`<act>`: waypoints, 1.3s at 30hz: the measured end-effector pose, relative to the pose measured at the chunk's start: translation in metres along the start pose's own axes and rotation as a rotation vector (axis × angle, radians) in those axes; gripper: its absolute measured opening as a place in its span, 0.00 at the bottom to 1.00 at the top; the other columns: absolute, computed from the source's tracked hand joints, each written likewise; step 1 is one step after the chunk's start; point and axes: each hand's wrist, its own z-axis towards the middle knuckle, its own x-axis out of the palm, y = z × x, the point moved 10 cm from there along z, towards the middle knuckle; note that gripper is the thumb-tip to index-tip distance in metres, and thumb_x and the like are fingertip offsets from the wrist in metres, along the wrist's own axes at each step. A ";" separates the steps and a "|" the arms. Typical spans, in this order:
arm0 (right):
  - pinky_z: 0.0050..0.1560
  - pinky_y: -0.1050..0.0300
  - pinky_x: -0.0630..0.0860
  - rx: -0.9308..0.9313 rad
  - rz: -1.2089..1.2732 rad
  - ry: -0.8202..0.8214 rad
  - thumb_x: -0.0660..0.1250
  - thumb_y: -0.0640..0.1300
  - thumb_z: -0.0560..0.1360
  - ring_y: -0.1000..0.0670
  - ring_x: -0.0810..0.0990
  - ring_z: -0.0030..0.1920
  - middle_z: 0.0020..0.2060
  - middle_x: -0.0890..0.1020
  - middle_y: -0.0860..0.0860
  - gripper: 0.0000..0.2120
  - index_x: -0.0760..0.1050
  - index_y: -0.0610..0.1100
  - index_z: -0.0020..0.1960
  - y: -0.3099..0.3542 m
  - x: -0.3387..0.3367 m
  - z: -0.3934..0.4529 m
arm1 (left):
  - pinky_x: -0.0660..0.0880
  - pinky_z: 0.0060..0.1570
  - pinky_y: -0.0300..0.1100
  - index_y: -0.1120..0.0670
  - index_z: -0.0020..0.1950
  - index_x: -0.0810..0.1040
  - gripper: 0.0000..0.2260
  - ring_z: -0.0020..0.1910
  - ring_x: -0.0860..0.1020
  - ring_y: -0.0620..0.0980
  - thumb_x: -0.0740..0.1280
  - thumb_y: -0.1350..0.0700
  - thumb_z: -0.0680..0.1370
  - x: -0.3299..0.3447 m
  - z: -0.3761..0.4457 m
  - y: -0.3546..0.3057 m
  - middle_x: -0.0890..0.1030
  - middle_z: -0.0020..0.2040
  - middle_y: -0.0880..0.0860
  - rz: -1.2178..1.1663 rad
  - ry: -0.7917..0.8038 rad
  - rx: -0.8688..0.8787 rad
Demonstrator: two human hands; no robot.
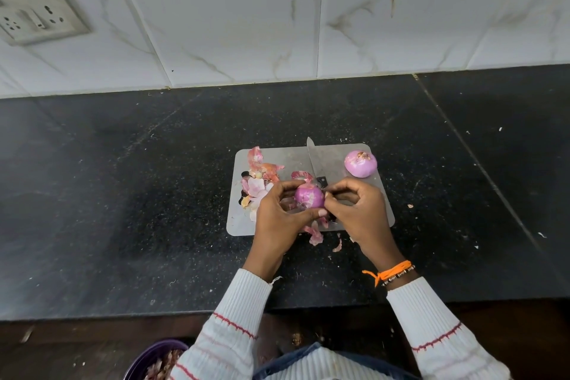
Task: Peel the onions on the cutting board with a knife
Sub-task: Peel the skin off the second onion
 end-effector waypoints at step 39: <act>0.40 0.69 0.76 0.112 -0.004 -0.031 0.72 0.39 0.70 0.58 0.80 0.37 0.36 0.82 0.52 0.02 0.80 0.43 0.42 -0.019 -0.007 0.006 | 0.78 0.43 0.34 0.57 0.63 0.72 0.21 0.50 0.81 0.43 0.70 0.66 0.71 0.012 0.004 0.012 0.79 0.55 0.54 -0.287 0.120 -0.167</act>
